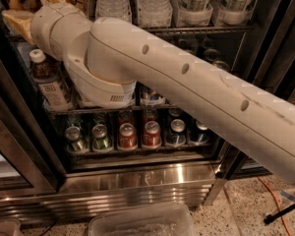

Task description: Pick orange can from top shelf of fridge

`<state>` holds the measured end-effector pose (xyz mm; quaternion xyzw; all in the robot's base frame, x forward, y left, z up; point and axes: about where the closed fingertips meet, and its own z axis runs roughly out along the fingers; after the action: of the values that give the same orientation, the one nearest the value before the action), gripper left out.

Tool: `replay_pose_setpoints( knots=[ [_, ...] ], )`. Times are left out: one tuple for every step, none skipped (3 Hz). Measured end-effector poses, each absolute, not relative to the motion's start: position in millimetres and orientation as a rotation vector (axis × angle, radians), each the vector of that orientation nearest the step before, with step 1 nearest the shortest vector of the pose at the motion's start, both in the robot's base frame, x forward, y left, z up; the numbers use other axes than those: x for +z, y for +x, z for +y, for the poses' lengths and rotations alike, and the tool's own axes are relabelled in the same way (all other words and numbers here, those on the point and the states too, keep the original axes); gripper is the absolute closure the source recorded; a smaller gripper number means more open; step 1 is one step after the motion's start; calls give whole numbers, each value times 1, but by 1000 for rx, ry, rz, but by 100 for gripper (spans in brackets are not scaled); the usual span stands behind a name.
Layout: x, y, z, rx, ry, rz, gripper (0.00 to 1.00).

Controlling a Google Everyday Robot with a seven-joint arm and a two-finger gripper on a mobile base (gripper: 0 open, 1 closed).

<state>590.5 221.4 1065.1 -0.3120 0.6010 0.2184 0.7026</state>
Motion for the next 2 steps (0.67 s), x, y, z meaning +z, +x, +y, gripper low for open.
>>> replay_pose_setpoints(
  knots=[
    [1057, 600, 243, 531, -732, 1339, 29],
    [1058, 603, 243, 526, -730, 1338, 30]
  ],
)
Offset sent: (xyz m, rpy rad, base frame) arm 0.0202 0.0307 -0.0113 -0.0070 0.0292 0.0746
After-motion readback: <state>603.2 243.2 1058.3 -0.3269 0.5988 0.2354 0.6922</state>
